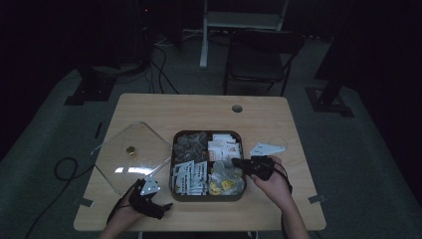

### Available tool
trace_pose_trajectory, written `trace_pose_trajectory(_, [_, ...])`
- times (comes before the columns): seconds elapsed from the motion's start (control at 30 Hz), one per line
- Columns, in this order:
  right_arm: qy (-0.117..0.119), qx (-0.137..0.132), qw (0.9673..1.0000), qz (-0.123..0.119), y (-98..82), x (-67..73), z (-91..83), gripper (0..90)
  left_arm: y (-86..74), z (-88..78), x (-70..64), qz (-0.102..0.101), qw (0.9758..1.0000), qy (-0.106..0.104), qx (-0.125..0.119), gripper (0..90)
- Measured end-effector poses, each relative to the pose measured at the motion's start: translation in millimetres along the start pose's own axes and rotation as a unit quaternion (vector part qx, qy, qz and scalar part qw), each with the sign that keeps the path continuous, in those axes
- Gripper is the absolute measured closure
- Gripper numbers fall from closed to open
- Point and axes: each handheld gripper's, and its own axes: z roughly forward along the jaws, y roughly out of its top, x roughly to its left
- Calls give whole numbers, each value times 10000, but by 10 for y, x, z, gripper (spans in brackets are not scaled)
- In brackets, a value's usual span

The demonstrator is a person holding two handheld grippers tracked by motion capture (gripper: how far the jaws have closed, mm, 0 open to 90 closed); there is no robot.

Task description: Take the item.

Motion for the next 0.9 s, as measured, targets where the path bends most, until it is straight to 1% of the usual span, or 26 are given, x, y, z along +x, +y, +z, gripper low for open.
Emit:
trace_pose_trajectory(0.13, [0,-75,10000,16,25,0,-32,900,0,0,0,0,10000,1,1,5])
trace_pose_trajectory(0.27, [-7,-188,9998,-15,80,5,-75,900,0,0,0,2,10000,0,1,5])
trace_pose_trajectory(0.43, [31,-318,9995,9,155,11,-127,900,0,-1,2,11,10000,-3,9,5])
trace_pose_trajectory(0.63, [-7,-490,9988,12,247,0,-195,900,0,0,0,-2,10000,-1,2,5])
trace_pose_trajectory(0.7, [26,-499,9987,21,263,-1,-208,900,0,0,0,1,10000,0,3,5])
trace_pose_trajectory(0.8, [11,-591,9983,15,324,-14,-262,900,0,-1,0,1,10000,-2,7,5])
trace_pose_trajectory(0.9, [-99,-639,9979,7,370,-40,-309,900,1,-1,0,0,10000,-1,9,5])
